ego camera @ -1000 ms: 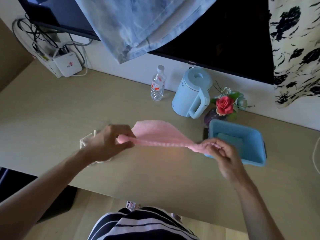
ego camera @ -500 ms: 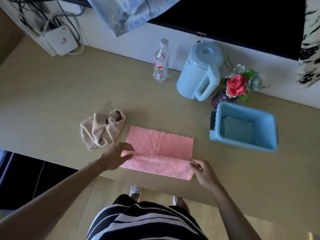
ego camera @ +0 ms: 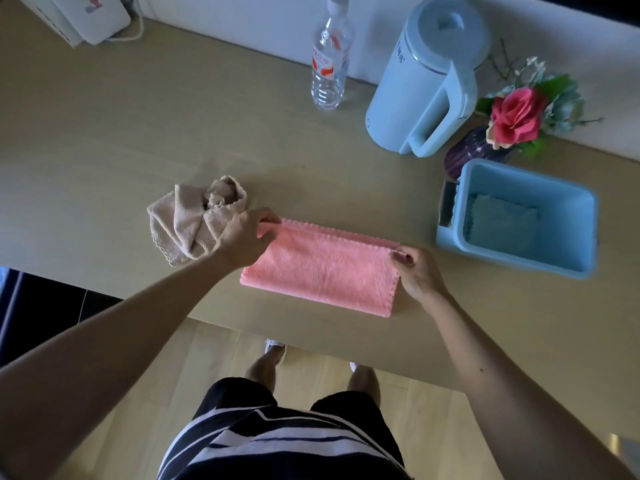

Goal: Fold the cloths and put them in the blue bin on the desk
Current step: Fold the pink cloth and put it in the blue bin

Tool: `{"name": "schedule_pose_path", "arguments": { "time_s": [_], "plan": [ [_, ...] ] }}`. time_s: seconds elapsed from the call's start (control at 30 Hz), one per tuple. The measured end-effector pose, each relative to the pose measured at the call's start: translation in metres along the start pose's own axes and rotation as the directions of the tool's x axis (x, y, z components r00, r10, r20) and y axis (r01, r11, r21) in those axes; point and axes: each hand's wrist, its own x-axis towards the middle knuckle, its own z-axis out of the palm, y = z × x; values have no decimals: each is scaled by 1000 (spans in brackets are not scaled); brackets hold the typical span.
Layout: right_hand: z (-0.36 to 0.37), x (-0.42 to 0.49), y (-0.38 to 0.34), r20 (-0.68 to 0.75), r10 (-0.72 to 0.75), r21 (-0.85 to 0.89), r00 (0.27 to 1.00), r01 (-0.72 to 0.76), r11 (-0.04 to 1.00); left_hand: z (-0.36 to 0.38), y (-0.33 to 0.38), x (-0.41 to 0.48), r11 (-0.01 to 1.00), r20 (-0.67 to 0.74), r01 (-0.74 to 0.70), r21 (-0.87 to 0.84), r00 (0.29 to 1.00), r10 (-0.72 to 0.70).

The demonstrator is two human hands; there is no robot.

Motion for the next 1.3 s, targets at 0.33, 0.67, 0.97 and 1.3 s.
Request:
{"name": "schedule_pose_path", "arguments": {
  "time_s": [0.33,0.67,0.97,1.3],
  "plan": [
    [10,16,6,-124,-24,35,992,28,999,4,3,14,998,-52,-14,58,998,17],
    [54,-23,-14,-85,-472,-461,877,386,799,54,29,-29,897,-17,-258,360,959,283],
    [88,-34,29,193,-333,-676,923,371,637,116,-1,-64,909,104,-111,403,992,75],
    [65,-84,29,179,-279,-765,943,312,563,74,-21,11,712,376,-516,477,851,365]
  ]
}}
